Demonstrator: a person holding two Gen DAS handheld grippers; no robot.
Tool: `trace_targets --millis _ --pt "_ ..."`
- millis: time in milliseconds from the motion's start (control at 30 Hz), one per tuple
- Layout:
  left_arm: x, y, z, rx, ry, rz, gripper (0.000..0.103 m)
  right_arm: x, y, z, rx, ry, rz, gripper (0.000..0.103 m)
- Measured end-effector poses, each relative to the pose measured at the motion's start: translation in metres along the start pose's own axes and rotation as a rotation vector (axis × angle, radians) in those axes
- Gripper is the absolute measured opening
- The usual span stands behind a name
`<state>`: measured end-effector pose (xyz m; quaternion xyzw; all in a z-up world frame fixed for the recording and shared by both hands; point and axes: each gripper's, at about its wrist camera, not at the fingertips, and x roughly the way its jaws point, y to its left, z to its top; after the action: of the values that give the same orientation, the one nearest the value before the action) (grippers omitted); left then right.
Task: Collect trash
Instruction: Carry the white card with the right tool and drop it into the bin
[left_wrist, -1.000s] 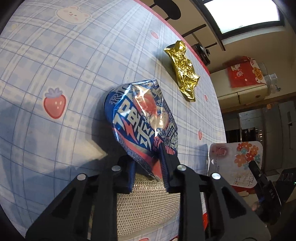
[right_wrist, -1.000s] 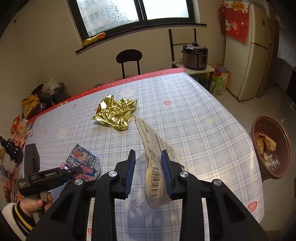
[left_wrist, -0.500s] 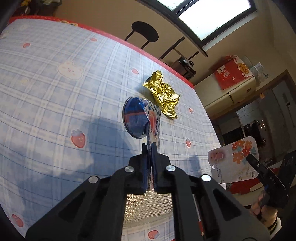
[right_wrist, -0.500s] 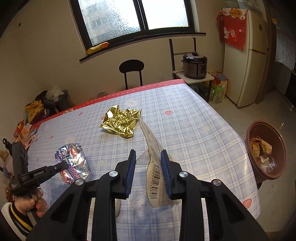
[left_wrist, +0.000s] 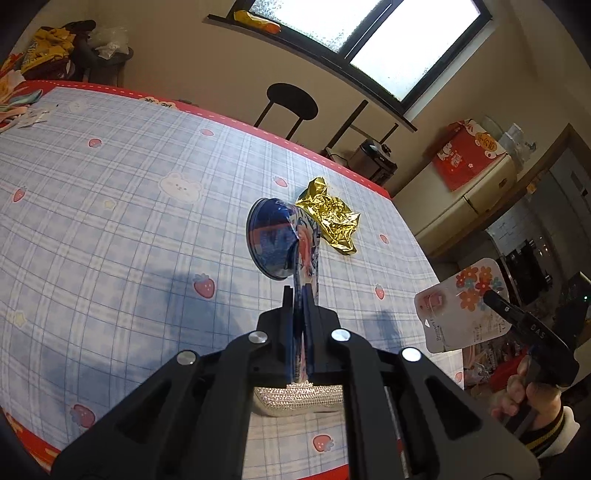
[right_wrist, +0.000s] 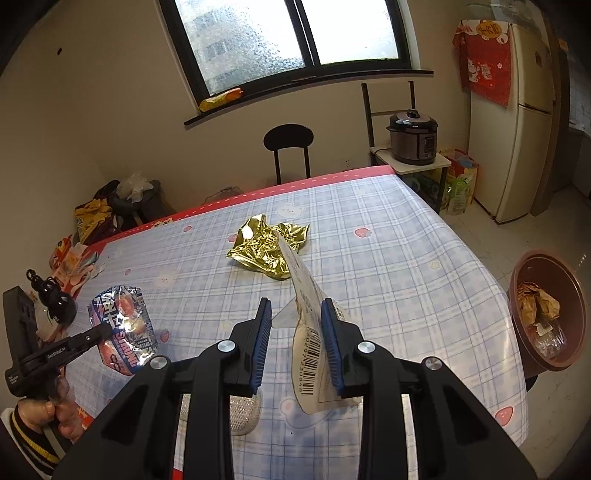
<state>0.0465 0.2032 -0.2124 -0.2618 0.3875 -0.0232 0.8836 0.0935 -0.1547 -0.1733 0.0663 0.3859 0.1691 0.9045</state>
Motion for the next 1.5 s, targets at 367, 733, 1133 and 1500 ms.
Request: trace_targets --millis 367,733,1133,1500 --pt "-0.012 -0.07 -0.017 -0.008 -0.042 0.014 0.009 -0.027 -0.084 0.005 0.048 -0.036 0.031 0.028" --pt "-0.002 -0.155 -0.038 0.001 -0.063 -0.011 0.009 -0.068 -0.266 0.014 0.18 -0.115 -0.131 0.025" --pt "0.001 -0.202 -0.056 0.017 -0.08 0.005 0.009 -0.083 -0.345 0.037 0.2 -0.152 -0.267 0.026" --pt "0.009 -0.235 -0.045 0.091 -0.069 -0.035 0.009 -0.134 -0.365 0.047 0.22 -0.232 -0.316 0.089"
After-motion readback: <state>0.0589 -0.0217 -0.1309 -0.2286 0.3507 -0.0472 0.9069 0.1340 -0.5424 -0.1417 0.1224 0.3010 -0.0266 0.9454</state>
